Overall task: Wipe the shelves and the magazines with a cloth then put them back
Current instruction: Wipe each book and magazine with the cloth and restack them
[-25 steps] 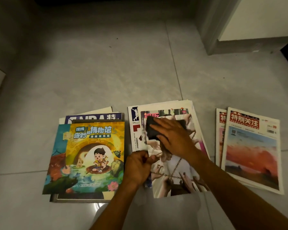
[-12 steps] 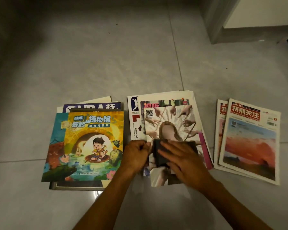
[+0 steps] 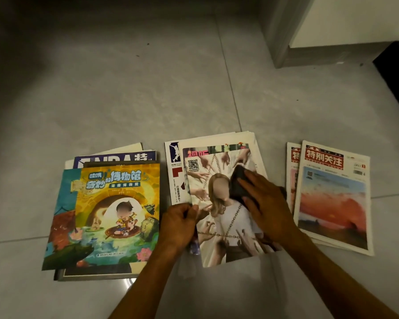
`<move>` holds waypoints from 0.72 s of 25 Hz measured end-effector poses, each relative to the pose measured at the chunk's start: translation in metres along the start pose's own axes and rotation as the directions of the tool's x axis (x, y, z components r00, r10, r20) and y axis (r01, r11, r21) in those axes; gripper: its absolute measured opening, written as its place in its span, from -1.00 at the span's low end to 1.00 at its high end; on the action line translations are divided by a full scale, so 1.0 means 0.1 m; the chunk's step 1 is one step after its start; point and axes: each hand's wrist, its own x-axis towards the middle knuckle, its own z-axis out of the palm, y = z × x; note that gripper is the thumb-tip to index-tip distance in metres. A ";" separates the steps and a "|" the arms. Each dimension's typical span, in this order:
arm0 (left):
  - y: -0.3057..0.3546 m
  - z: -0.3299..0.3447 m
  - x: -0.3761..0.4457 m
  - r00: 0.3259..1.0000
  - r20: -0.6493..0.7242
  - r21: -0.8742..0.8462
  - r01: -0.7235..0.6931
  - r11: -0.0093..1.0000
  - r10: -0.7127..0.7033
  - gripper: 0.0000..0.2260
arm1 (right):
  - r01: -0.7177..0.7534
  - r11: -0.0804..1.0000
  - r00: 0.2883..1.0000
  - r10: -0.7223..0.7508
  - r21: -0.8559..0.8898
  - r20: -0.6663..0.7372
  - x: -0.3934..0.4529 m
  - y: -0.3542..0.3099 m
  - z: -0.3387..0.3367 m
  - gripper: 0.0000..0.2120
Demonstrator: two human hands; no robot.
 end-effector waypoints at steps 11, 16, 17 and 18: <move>0.27 0.31 -0.20 0.987 0.082 -0.610 0.157 0.777 -0.135 -0.74 | -0.293 0.951 0.953 0.299 0.099 -0.048 0.45 -0.18 0.04 -0.50; 0.15 -0.12 -0.14 0.990 0.141 -0.599 0.090 0.796 -0.006 -0.74 | -0.420 0.726 0.849 0.526 0.544 -0.047 -0.42 -0.56 -0.28 -0.48; 0.16 -0.17 -0.16 0.982 0.188 -0.586 0.099 0.804 0.016 -0.75 | -0.409 0.708 0.842 0.536 0.576 -0.060 -0.30 -0.59 -0.37 -0.50; 0.17 -0.22 -0.20 0.973 0.228 -0.566 0.105 0.818 0.033 -0.76 | -0.403 0.705 0.842 0.535 0.583 -0.066 -0.12 -0.58 -0.46 -0.52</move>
